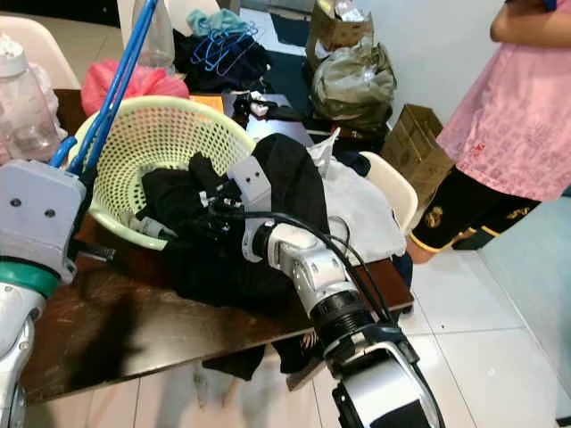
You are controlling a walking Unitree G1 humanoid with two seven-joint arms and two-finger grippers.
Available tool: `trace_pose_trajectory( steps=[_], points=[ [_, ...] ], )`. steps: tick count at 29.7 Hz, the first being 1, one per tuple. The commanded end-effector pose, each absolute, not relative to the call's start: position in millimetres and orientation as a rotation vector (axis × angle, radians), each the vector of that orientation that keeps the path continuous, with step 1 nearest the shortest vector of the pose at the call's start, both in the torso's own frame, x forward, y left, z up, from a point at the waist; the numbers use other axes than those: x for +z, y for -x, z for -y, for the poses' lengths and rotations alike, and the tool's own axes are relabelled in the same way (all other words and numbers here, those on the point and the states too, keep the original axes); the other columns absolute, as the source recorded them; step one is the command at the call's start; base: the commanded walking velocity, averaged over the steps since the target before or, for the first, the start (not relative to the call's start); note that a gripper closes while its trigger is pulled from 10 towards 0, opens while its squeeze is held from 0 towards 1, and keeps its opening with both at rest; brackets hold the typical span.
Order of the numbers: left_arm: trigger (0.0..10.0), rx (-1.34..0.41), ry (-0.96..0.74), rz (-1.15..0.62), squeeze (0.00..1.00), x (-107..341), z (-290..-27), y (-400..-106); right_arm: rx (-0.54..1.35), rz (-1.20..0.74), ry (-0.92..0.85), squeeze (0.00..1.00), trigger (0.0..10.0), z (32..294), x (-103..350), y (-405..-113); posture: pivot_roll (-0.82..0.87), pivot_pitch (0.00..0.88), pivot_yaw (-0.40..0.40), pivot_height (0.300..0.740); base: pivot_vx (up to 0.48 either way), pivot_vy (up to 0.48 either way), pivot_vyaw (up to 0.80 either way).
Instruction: Hang hanger
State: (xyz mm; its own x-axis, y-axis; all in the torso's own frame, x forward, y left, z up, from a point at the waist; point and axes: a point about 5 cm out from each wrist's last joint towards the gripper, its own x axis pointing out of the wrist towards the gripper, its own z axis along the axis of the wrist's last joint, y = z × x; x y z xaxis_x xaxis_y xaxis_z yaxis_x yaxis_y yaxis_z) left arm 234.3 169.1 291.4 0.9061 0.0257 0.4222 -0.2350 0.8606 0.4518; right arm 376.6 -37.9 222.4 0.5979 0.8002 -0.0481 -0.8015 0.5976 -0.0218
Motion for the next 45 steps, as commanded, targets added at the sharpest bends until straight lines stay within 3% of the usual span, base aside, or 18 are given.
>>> trace_pose_trajectory(
  steps=[1, 2, 6, 9, 13, 15, 18, 23, 27, 30, 33, 34, 35, 38, 40, 41, 45],
  points=[
    [10.0, 0.127, -0.525, 0.427, 0.00, 291, -166, -232, 0.917, -0.097, 0.051, 0.00, 2.7, 40, 205, -376, 0.27, 0.149, -0.107, 0.740, 0.000, 0.000, 0.00],
    [10.0, 0.124, -0.528, 0.425, 0.00, 291, -167, -231, 0.934, -0.104, 0.042, 0.00, 0.0, 38, 200, -374, 0.27, 0.148, -0.102, 0.740, 0.000, 0.000, 0.00],
    [10.0, 0.108, -0.535, 0.421, 0.00, 291, -166, -232, 0.955, -0.072, -0.072, 0.00, 0.0, 33, 203, -372, 0.26, 0.143, -0.078, 0.740, 0.000, 0.000, 0.00],
    [10.0, 0.087, -0.540, 0.424, 0.00, 292, -165, -235, 0.959, 0.006, -0.252, 0.00, 0.0, 32, 216, -370, 0.26, 0.135, -0.055, 0.740, 0.000, 0.000, 0.00],
    [10.0, 0.080, -0.542, 0.426, 0.00, 293, -165, -236, 0.960, 0.044, -0.312, 0.00, 0.0, 33, 222, -369, 0.26, 0.132, -0.048, 0.740, 0.000, 0.000, 0.00],
    [10.0, 0.063, -0.543, 0.431, 0.00, 294, -163, -240, 0.945, 0.200, -0.423, 0.00, 0.0, 38, 249, -366, 0.24, 0.120, -0.026, 0.740, 0.000, 0.000, 0.00],
    [10.0, 0.055, -0.543, 0.434, 0.00, 295, -162, -241, 0.941, 0.282, -0.466, 0.00, 0.0, 42, 262, -364, 0.24, 0.120, -0.026, 0.740, 0.000, 0.000, 0.00],
    [10.0, 0.016, -0.527, 0.452, 0.00, 297, -153, -249, 0.904, 0.705, -0.601, 0.00, 0.0, 76, 345, -341, 0.21, 0.095, 0.003, 0.740, 0.000, 0.000, 0.00],
    [10.0, 0.008, -0.523, 0.456, 0.00, 297, -152, -251, 0.882, 0.796, -0.630, 0.00, 0.0, 88, 363, -334, 0.21, 0.095, 0.003, 0.740, 0.000, 0.000, 0.00],
    [10.0, 0.001, -0.509, 0.459, 0.00, 296, -149, -257, 0.818, 0.974, -0.644, 0.00, 0.0, 122, 397, -317, 0.17, 0.083, 0.029, 0.740, 0.000, 0.000, 0.00],
    [10.0, -0.006, -0.501, 0.460, 0.00, 295, -146, -260, 0.782, 0.988, -0.548, 0.00, 0.0, 132, 400, -313, 0.15, 0.079, 0.038, 0.740, 0.000, 0.000, 0.00],
    [10.0, -0.011, -0.500, 0.461, 0.00, 295, -144, -261, 0.761, 0.950, -0.474, 0.00, 8.4, 133, 394, -314, 0.15, 0.077, 0.041, 0.740, 0.000, 0.000, 0.00],
    [10.0, -0.015, -0.500, 0.462, 0.00, 295, -143, -263, 0.724, 0.892, -0.395, 0.00, 10.0, 132, 382, -318, 0.15, 0.077, 0.041, 0.740, 0.000, 0.000, 0.00],
    [10.0, -0.019, -0.504, 0.466, 0.00, 295, -142, -265, 0.659, 0.745, -0.246, 0.00, 10.0, 123, 351, -329, 0.13, 0.078, 0.050, 0.740, 0.000, 0.000, 0.00],
    [10.0, -0.019, -0.504, 0.466, 0.00, 295, -142, -265, 0.659, 0.745, -0.246, 0.00, 10.0, 123, 351, -329, 0.13, 0.078, 0.050, 0.740, 0.000, 0.000, 0.00],
    [10.0, -0.002, -0.507, 0.482, 0.00, 298, -142, -268, 0.565, 0.494, -0.060, 1.00, 10.0, 103, 285, -348, 0.13, 0.087, 0.056, 0.740, 0.000, 0.000, 0.00],
    [10.0, 0.019, -0.515, 0.502, 0.00, 300, -140, -270, 0.527, 0.341, 0.031, 1.00, 10.0, 91, 240, -354, 0.14, 0.091, 0.060, 0.740, 0.000, 0.000, 0.00]
  ],
)
